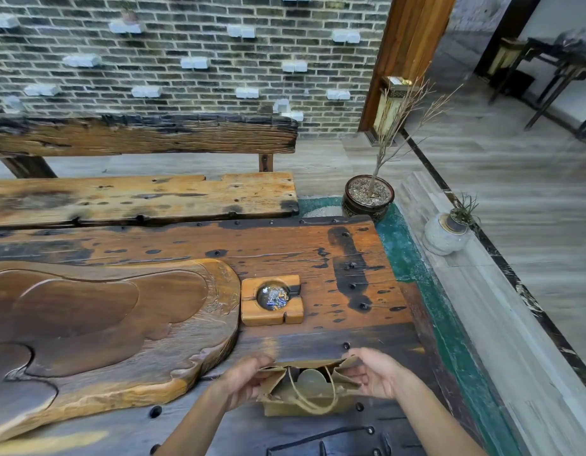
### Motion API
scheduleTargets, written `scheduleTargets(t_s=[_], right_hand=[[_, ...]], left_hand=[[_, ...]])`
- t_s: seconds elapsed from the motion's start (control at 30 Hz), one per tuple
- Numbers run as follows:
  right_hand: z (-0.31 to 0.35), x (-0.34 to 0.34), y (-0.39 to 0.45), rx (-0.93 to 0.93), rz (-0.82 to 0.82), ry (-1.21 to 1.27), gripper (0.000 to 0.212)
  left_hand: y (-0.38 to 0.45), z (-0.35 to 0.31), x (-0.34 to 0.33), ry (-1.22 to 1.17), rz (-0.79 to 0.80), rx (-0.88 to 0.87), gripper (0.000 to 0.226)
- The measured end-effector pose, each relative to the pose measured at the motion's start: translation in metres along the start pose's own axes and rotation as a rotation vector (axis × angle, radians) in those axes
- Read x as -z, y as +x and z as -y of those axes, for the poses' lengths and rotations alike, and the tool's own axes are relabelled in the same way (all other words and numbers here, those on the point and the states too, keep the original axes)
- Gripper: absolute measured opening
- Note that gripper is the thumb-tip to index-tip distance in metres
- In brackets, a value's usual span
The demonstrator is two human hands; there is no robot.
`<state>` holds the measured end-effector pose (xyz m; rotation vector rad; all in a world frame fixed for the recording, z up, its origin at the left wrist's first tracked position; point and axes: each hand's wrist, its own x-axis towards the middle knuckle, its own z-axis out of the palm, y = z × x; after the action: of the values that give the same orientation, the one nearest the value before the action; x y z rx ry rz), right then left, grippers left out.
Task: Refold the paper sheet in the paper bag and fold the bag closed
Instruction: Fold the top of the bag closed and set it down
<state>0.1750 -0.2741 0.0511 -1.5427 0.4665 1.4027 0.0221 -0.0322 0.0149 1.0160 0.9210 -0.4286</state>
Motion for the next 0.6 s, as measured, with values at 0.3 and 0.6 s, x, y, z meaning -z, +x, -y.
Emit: scheduleTargets(t_s=[0.3,0.6], right_hand=[[-0.025,0.005,0.007,0.242,-0.22,-0.378,0.037],[-0.031,-0.02,0.018,0.465,-0.393,-1.047,0.022]], left_hand=[[0.005,0.026,0.014,0.222,-0.14,-0.144,0.023],[0.012,0.027,-0.007,0.687,-0.277,-0.333,0.039]])
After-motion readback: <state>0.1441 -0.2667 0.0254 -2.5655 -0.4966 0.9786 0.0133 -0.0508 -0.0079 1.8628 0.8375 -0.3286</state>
